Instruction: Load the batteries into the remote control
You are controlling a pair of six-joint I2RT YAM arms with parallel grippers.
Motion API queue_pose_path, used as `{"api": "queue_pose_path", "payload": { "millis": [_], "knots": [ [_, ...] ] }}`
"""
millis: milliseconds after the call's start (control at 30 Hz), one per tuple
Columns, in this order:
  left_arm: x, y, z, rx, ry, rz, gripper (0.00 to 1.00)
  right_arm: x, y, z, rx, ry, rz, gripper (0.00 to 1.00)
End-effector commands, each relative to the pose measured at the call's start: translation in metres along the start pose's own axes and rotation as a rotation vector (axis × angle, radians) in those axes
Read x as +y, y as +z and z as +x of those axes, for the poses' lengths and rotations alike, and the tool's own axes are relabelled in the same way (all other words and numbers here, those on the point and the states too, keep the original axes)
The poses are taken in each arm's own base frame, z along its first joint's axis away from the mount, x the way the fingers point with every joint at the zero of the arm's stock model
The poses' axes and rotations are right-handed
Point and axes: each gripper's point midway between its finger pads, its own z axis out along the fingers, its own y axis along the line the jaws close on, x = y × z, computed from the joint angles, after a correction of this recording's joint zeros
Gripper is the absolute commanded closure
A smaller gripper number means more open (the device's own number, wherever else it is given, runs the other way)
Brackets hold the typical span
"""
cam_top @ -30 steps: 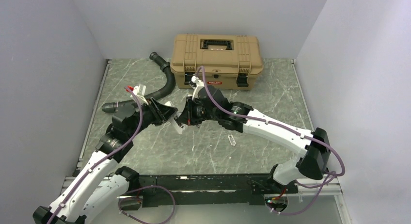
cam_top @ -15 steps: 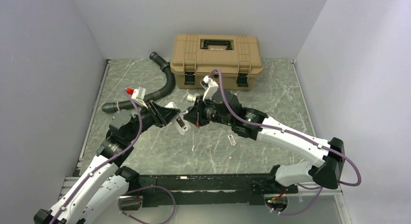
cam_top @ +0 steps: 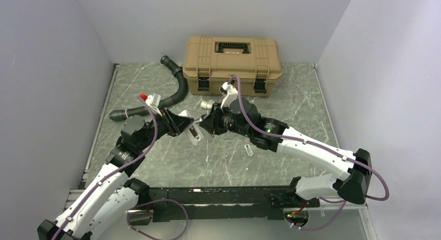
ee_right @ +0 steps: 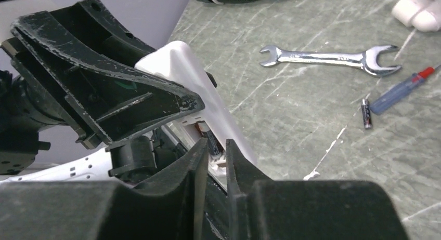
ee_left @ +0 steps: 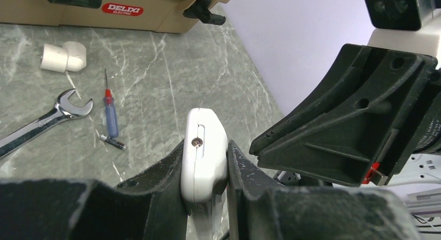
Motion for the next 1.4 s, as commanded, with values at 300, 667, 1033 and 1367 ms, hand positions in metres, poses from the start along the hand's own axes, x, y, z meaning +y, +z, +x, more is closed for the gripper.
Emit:
{"api": "queue_pose_path", "payload": {
  "millis": [300, 667, 1033, 1367],
  "knots": [
    [0.056, 0.019, 0.021, 0.021, 0.063, -0.166, 1.0, -0.108, 0.004, 0.04, 0.041, 0.175, 0.247, 0.58],
    [0.117, 0.05, 0.061, 0.225, 0.242, -0.495, 1.0, -0.142, 0.007, 0.066, 0.102, 0.143, 0.335, 0.54],
    [0.14, 0.078, 0.093, 0.416, 0.565, -0.832, 1.0, -0.158, -0.005, 0.063, 0.074, 0.144, 0.388, 0.53],
    [0.156, 0.073, 0.116, 0.554, 0.771, -1.058, 1.0, -0.169, -0.015, 0.06, 0.046, 0.162, 0.417, 0.5]
  ]
}}
